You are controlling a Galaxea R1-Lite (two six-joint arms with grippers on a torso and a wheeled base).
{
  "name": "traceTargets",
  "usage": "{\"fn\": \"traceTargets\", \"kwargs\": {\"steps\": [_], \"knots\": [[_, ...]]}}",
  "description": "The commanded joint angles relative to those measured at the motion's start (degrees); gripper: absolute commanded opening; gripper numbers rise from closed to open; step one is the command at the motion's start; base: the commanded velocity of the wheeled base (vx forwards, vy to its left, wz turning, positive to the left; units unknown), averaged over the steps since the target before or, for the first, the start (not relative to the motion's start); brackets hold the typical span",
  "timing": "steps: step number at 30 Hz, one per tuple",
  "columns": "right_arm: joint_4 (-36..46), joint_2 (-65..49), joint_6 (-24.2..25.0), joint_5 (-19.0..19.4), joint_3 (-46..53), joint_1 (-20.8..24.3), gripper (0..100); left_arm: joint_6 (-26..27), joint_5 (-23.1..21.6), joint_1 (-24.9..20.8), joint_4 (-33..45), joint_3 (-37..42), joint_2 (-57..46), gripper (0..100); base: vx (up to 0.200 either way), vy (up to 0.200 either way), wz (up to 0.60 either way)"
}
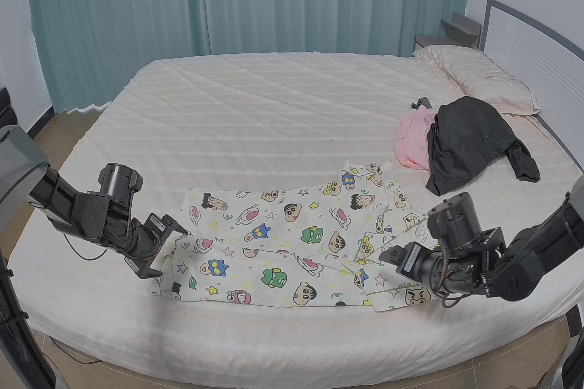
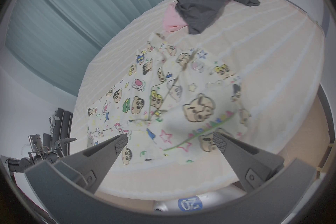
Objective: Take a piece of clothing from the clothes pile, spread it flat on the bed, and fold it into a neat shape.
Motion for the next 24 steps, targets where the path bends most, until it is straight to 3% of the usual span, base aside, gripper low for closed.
{"fn": "traceTargets", "kwargs": {"steps": [1,10,24], "knots": [[-0.2,9.0,0.1,1.7,-6.2,3.8,100,0.0,-0.2,-0.1,-0.1,0.2,-0.4,100,0.0,0.0,0.0],[-0.1,18.0,3.4,2.2,-17.1,6.0,100,0.0,0.1,-0.1,-0.2,0.1,-0.4,100,0.0,0.0,0.0],[-0.2,22.0,5.4,2.1,-23.4,7.0,100,0.1,0.2,-0.1,-0.2,-0.1,0.0,100,0.0,0.0,0.0]]}}
